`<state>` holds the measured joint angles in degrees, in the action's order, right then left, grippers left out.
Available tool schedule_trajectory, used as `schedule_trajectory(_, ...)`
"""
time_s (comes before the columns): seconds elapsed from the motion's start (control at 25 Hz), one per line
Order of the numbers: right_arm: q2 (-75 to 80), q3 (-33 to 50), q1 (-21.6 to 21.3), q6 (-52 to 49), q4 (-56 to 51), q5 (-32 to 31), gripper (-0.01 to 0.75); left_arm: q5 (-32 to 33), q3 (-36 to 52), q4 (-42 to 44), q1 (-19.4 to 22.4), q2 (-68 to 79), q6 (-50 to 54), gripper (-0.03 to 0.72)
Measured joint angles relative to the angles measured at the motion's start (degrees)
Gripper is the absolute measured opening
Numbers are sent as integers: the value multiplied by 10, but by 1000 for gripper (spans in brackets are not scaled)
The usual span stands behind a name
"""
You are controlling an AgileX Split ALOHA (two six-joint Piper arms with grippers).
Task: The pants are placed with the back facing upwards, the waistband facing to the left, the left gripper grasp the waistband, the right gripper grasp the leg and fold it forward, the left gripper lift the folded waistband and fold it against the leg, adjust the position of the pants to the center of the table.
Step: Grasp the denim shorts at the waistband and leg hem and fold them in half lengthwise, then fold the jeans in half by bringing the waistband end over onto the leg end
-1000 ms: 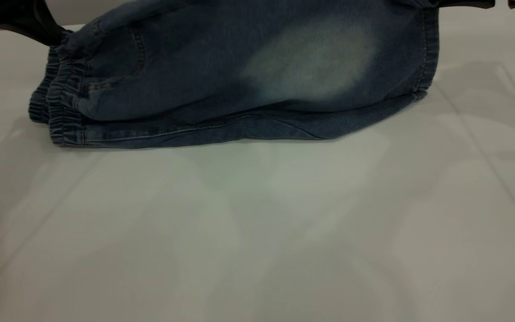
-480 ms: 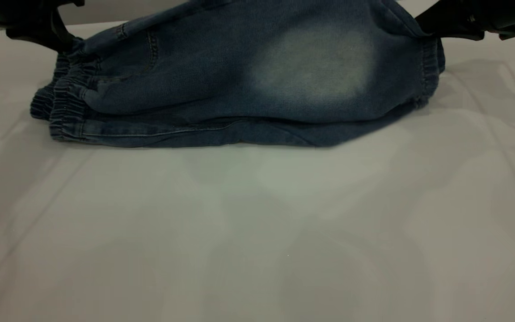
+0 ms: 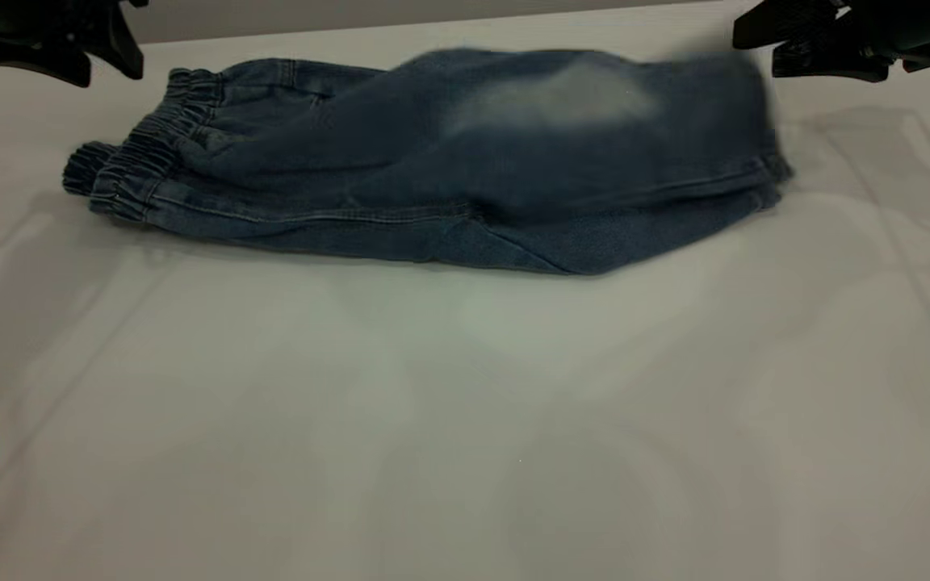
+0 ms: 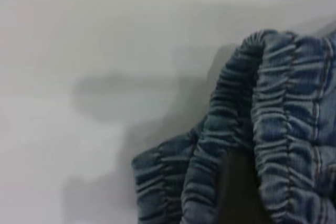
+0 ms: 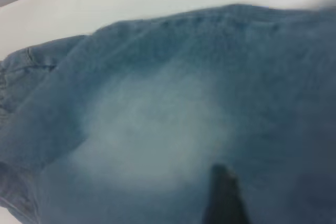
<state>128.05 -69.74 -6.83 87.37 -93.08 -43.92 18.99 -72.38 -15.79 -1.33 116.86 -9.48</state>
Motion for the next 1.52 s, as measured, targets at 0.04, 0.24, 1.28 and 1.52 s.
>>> schedule_trajectory(0.04, 0, 0, 0, 0, -1, -4, 448, 7, -2, -9, 0, -3, 1, 428)
schedule_trajectory(0.24, -10, -12, 3, -33, 20, -36, 529, 55, -23, -13, 1, -25, 10, 474)
schedule_trajectory(1.28, -46, -141, 137, -395, 395, 8, 531, 81, -38, -53, 39, 87, -73, 476)
schedule_trajectory(1.52, -46, -141, 140, -400, 393, 14, 531, 78, -38, -182, 39, 120, -175, 473)
